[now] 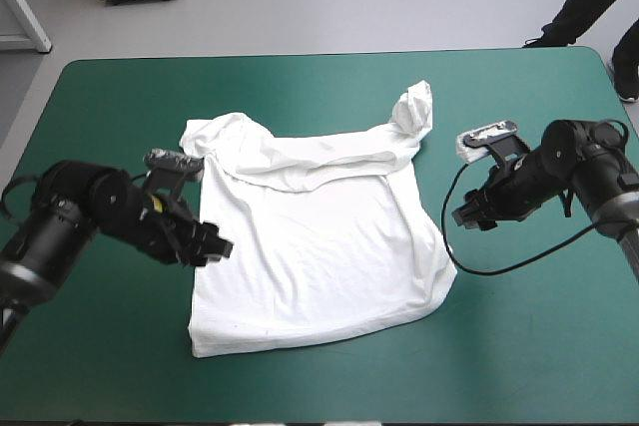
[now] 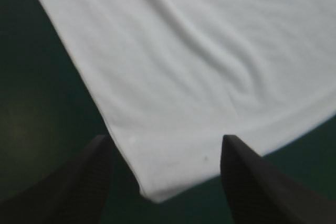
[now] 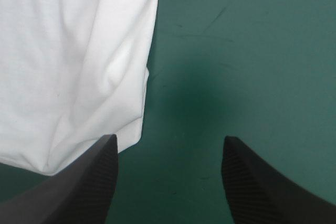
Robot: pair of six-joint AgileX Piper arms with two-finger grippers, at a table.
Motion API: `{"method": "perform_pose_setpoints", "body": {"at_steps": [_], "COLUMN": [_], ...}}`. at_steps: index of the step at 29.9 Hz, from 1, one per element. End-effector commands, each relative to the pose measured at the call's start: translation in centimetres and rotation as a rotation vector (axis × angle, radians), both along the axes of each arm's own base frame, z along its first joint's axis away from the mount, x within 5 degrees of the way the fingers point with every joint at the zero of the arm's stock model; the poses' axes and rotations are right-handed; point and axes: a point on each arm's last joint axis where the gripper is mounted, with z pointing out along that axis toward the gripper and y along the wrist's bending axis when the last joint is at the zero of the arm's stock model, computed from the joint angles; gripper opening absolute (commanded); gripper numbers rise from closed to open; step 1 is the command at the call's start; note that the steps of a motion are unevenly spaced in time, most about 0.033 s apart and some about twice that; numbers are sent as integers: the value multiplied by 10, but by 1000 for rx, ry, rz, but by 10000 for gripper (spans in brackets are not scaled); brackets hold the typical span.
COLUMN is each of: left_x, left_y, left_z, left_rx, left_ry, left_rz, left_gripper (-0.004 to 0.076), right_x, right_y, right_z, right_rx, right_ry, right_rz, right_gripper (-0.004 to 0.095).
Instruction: Fold the cloth
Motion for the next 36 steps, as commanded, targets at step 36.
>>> {"method": "perform_pose_setpoints", "body": {"at_steps": [36], "left_x": [-22], "left_y": [2], "left_z": [-122], "left_rx": [63], "left_ry": [258], "left_rz": [-68], "left_gripper": [382], "right_x": [-18], "right_y": [13], "right_z": [13], "right_rx": [-45], "right_ry": [-104], "right_rz": [51], "right_gripper": [540]}}
